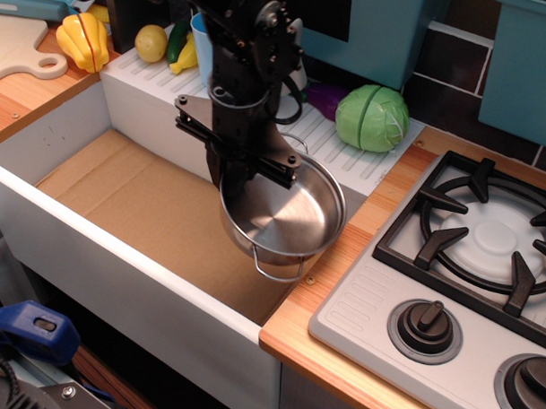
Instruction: Put pot or pan in sink
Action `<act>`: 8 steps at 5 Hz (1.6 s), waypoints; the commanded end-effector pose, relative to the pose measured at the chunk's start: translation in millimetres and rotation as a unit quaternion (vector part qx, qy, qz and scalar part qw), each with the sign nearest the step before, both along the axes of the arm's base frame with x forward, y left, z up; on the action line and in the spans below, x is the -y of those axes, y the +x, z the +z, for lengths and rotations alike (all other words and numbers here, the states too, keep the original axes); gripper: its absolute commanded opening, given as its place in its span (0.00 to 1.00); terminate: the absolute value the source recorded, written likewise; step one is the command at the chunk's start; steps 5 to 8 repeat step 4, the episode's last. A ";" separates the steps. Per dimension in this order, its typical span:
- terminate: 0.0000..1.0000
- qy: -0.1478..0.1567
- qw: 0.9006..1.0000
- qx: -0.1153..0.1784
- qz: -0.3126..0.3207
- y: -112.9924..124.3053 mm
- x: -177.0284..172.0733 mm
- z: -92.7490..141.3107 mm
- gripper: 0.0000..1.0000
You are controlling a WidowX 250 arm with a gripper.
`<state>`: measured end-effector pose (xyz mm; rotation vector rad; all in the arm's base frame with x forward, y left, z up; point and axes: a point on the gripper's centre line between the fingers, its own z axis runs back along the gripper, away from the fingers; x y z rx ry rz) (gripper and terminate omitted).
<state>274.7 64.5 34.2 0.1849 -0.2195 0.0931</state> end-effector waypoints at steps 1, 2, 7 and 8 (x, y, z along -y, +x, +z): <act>0.00 0.004 1.000 0.019 0.001 -0.4 -17.8 -14.9 0.00; 0.00 0.000 0.999 0.039 -0.002 -0.3 -22.5 -38.9 0.00; 1.00 -0.015 0.998 0.058 -0.036 7.1 -41.8 -76.1 1.00; 1.00 -0.015 0.998 0.058 -0.036 7.1 -41.8 -76.1 1.00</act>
